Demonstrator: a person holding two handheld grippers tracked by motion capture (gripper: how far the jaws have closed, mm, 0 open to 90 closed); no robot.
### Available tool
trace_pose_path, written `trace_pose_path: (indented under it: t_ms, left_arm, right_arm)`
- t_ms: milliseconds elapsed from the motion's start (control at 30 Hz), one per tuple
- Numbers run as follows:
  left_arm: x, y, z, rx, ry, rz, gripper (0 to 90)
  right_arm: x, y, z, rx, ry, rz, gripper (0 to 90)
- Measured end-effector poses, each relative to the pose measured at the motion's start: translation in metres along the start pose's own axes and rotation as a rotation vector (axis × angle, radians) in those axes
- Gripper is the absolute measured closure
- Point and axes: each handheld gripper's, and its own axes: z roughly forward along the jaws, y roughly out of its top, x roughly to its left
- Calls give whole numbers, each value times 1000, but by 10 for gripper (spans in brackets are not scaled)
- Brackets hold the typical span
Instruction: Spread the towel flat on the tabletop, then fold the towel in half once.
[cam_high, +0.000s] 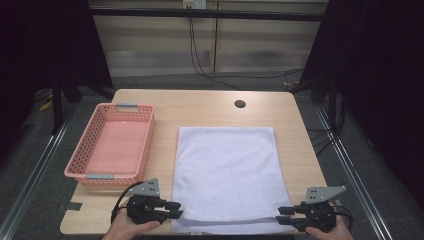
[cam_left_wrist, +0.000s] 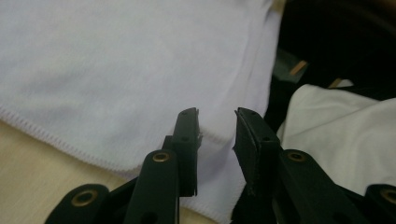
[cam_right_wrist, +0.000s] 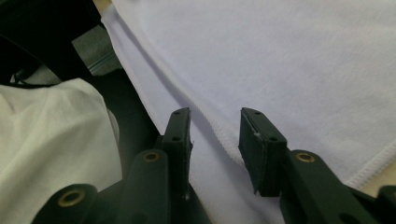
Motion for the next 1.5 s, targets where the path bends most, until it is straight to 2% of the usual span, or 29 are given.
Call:
trace_pose_path:
  t_ms: [133,200,233,267,300,367,433,467,500,567,667,700,767,800,867,933,1033,1167,1233,1300,1367,1433,1500]
  left_arm:
    - [12,11,6,4,71,-19,645]
    - [25,17,12,-2,70,-37,612]
    - [30,20,15,-5,101,-42,608]
    - [37,23,20,-6,134,-65,602]
    - [41,25,23,3,143,-70,592]
    - [53,29,32,28,195,-72,570]
    - [67,33,41,32,228,-99,568]
    - [73,34,44,29,242,-117,567]
    - [77,35,46,39,243,-123,566]
    - [88,38,51,55,277,-127,562]
    - [96,38,60,66,294,-140,566]
    - [97,38,61,66,288,-139,566]
    - [99,37,61,65,290,-129,591]
    - [99,36,60,62,290,-131,596]
    - [96,36,62,68,307,-110,597]
    - [93,37,64,82,327,-87,597]
    - [92,36,64,78,331,-81,600]
    - [83,31,63,76,292,-83,602]
    - [76,29,63,87,266,-80,602]
    - [70,28,64,92,269,-83,601]
    - [63,28,65,113,264,-65,601]
    - [59,25,65,103,239,-80,601]
    - [55,23,63,118,229,-74,601]
  right_arm:
    - [-7,10,0,-51,-36,3,615]
    - [-15,17,4,-74,-55,23,609]
    - [-17,19,6,-81,-53,24,609]
    - [-20,23,8,-83,-66,23,607]
    - [-24,27,11,-79,-90,26,592]
    - [-35,32,17,-73,-139,31,577]
    - [-48,36,24,-64,-166,48,574]
    - [-55,38,29,-51,-194,45,562]
    - [-61,40,33,-40,-218,55,552]
    - [-72,45,43,-18,-245,62,527]
    - [-82,51,55,8,-263,69,494]
    - [-86,53,60,17,-294,67,491]
    - [-92,55,67,32,-303,67,496]
    - [-94,56,70,26,-314,58,499]
    - [-97,59,73,21,-322,54,498]
    - [-97,59,75,27,-328,36,486]
    - [-92,58,74,44,-348,23,504]
    - [-88,52,68,52,-337,6,599]
    - [-85,46,64,41,-329,2,605]
    - [-80,41,59,47,-322,12,604]
    - [-74,34,53,51,-306,19,605]
    - [-68,29,49,52,-295,19,604]
    - [-63,24,44,62,-284,26,604]
